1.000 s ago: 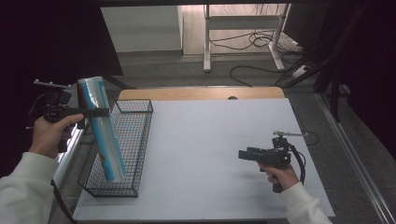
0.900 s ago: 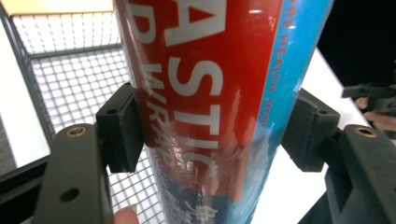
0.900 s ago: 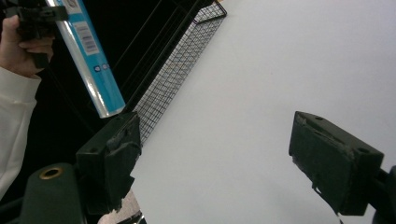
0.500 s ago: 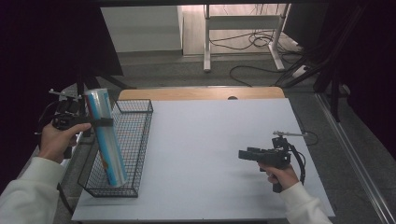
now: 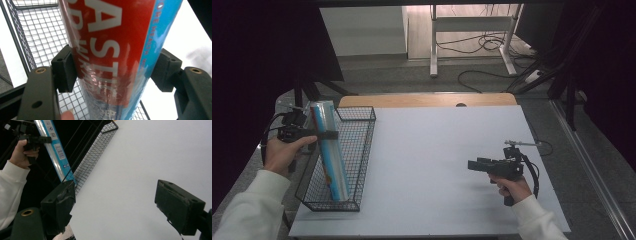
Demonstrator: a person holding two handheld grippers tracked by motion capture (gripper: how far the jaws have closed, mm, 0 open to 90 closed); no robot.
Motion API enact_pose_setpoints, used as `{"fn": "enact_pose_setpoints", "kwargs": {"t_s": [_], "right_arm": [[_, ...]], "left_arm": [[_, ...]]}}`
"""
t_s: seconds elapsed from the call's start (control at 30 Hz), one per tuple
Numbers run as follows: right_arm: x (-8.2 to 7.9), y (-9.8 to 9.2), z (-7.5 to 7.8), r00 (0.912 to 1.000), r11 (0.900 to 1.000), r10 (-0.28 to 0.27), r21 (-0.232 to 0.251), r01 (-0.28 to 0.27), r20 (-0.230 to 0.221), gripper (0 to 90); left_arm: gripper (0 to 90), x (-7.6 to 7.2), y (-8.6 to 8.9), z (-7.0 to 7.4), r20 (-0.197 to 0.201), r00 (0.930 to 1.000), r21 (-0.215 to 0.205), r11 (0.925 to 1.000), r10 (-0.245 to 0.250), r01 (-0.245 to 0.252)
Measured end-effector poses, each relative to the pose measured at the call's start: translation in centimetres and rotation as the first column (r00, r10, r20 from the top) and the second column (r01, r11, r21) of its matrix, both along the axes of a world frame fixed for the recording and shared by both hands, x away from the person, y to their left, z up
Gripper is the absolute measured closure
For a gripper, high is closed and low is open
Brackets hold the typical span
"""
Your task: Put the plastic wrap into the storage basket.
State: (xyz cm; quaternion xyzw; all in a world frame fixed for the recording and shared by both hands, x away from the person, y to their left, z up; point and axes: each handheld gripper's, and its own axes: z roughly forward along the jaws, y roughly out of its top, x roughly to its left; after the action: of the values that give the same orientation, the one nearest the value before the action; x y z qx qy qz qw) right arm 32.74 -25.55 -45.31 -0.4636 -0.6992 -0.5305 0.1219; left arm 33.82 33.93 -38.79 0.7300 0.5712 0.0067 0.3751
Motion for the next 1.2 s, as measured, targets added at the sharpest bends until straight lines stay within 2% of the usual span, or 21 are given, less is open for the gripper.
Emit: {"fn": "enact_pose_setpoints", "kwargs": {"t_s": [0.27,0.47,0.67,0.8,1.03,1.2], "right_arm": [[0.0,-0.1,-0.1,1.0000,1.000,-0.006,-0.001,0.006,-0.004,17.2],[0.1,-0.2,-0.2,0.9999,1.000,-0.009,-0.008,0.009,-0.005,17.2],[0.1,-0.1,-0.4,1.0000,1.000,-0.004,-0.011,0.004,-0.008,17.2],[0.2,-0.1,-0.4,0.9999,1.000,-0.007,-0.013,0.007,-0.009,17.2],[0.3,-0.2,-0.6,0.9998,1.000,-0.014,-0.011,0.014,-0.013,17.2],[0.3,-0.3,-0.7,0.9997,1.000,-0.019,-0.012,0.019,-0.014,17.2]], "left_arm": [[31.9,1.4,-0.4,-1.6,0.012,0.9976,-0.035,0.9970,0.069,-0.068],[31.9,2.2,-0.8,-2.5,0.014,0.9961,-0.043,0.9953,0.087,-0.087],[31.8,2.9,-1.0,-3.6,-0.012,0.9933,-0.057,0.9916,0.115,-0.116],[31.8,3.2,-1.0,-4.3,-0.011,0.9894,-0.070,0.9870,0.144,-0.145],[31.8,3.7,-1.0,-4.8,-0.030,0.9862,-0.076,0.9835,0.163,-0.165],[31.8,4.2,-1.1,-4.5,-0.060,0.9874,-0.050,0.9875,0.146,-0.150]]}}
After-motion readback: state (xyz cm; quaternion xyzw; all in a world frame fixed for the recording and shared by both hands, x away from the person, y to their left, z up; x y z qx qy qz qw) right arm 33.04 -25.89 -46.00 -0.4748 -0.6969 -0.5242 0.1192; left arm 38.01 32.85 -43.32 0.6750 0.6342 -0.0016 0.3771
